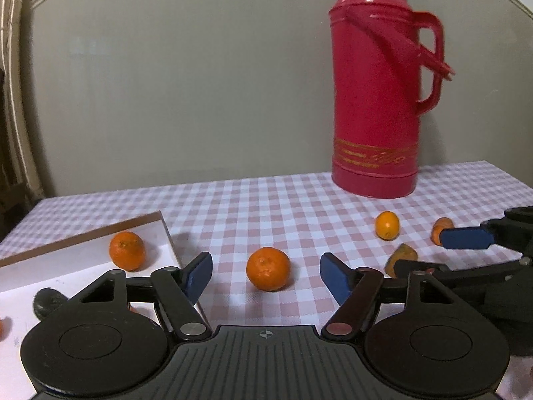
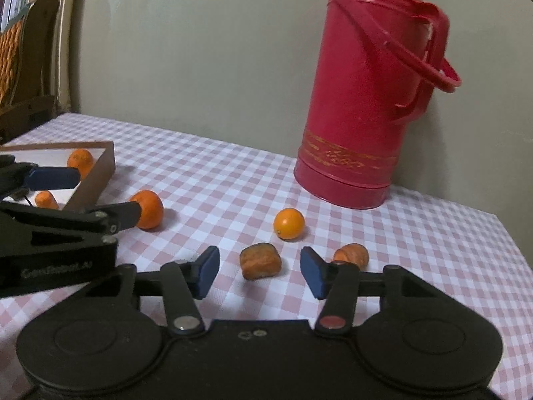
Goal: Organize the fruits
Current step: 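Grasp a small orange with the left tool while the right tool grasps the brown chunk, then carry the small orange and brown chunk over the white tray with both tools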
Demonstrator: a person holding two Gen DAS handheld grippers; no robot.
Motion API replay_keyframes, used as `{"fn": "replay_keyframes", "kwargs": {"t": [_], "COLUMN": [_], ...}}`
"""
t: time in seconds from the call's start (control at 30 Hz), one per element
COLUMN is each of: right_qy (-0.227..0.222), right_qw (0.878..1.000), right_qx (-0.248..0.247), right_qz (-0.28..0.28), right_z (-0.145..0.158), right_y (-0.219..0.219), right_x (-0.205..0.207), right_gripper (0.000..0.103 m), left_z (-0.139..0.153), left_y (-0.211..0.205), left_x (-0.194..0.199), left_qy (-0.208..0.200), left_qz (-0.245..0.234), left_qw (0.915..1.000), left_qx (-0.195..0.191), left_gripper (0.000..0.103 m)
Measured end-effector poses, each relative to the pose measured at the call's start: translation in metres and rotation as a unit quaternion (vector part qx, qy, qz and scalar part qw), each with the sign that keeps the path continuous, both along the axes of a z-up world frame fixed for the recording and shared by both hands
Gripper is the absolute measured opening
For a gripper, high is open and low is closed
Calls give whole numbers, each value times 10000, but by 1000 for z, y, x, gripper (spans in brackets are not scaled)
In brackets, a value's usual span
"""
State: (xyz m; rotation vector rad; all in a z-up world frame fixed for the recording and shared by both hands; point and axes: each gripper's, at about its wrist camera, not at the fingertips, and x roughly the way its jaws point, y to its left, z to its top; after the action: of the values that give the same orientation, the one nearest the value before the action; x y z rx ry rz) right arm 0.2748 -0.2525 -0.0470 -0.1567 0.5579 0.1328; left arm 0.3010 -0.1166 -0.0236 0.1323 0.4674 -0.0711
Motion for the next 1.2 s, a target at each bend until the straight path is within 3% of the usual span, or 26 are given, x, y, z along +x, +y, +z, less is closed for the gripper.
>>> {"fn": "replay_keyframes", "kwargs": {"t": [0.4,0.67,0.73,0.87,0.9,0.97,1.03,1.2], "right_qy": [238,480,497,528,518,529,537,451], "right_qw": [9997,9988,9987,9985,9986,9984,9983,9987], "right_qx": [-52,61,89,136,119,189,217,251], "right_qz": [61,52,59,61,43,28,31,-37], "right_z": [-14,-23,-23,-23,-23,-23,-23,-18], "right_y": [-4,-3,-2,-3,-3,-5,-6,-7], "right_x": [26,36,36,37,38,38,39,36], "right_gripper": [40,36,34,32,26,27,27,26], "left_z": [-16,-22,-26,-26,-27,-27,-27,-23], "left_y": [-2,-12,-16,-16,-15,-14,-10,-5], "left_x": [36,43,45,48,48,48,47,45], "left_qy": [581,687,705,674,649,605,551,445], "left_qz": [-58,-84,-100,-73,-65,13,73,23], "left_qw": [9983,9973,9964,9967,9968,9970,9975,9986], "left_qx": [21,227,459,445,462,488,434,284], "left_gripper": [68,68,59,57,57,45,40,38]}}
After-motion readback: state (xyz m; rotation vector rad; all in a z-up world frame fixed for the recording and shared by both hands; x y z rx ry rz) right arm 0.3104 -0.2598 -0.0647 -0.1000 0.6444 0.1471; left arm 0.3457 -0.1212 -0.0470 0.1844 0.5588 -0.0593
